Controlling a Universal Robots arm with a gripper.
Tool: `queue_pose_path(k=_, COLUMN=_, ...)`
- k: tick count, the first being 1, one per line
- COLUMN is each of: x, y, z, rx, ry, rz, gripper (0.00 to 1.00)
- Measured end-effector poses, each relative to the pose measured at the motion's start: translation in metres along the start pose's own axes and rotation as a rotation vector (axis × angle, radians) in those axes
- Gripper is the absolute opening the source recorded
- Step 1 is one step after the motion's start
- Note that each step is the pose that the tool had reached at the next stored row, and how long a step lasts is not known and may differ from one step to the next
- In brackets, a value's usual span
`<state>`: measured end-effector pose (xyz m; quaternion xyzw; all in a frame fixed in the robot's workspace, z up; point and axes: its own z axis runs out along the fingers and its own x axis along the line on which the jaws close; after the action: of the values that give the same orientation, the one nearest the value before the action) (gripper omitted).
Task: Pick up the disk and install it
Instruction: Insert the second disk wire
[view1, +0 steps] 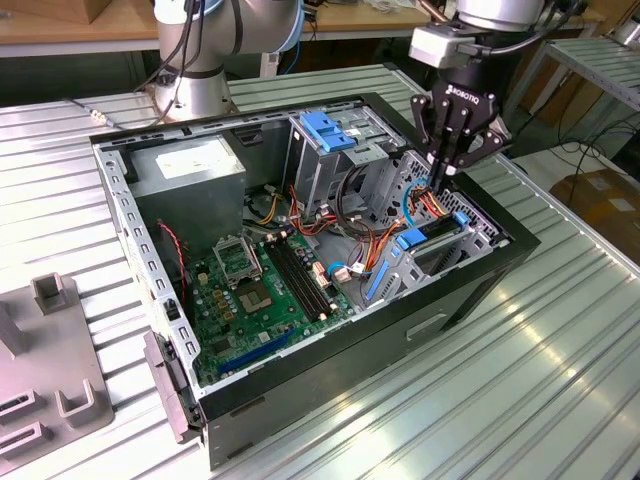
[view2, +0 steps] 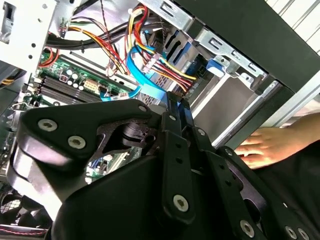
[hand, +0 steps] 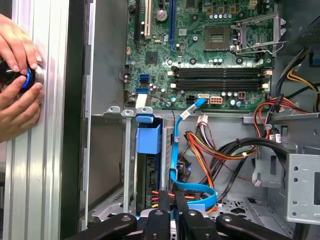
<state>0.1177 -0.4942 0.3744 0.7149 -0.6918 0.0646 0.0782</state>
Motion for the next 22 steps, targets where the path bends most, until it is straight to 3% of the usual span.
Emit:
queue_pose_path(k=1, x=0.0025, y=0.0001, z=0.001, rx=0.0002, ry=-0.0035, rz=0.0, gripper=0.16)
queue_pose_path(k=2, x=0.0044, y=0.0006, z=0.0018, rx=0.0005, ry=-0.0106, rz=0.0, gripper=0.16)
queue_pose_path(k=4, x=0.0099, y=0.0032, z=0.0042, rx=0.0017, ry=-0.0402, rz=-0.002, gripper=0.16)
queue_pose_path(k=8, x=0.0151, y=0.0065, z=0.0073, rx=0.0032, ry=-0.0667, rz=-0.005, gripper=0.16)
queue_pose_path(k=10, x=0.0189, y=0.0091, z=0.0096, rx=0.0043, ry=-0.0843, rz=-0.008, gripper=0.16)
queue_pose_path(k=14, x=0.0233, y=0.0132, z=0.0126, rx=0.006, ry=-0.1113, rz=-0.011, gripper=0.16)
queue_pose_path(k=15, x=0.0241, y=0.0143, z=0.0131, rx=0.0062, ry=-0.1163, rz=-0.012, gripper=0.16)
queue_pose_path(k=16, x=0.0244, y=0.0147, z=0.0132, rx=0.0063, ry=-0.1173, rz=-0.013, gripper=0.16)
queue_pose_path(k=22, x=0.0245, y=0.0148, z=0.0132, rx=0.0064, ry=-0.1172, rz=-0.013, gripper=0.16)
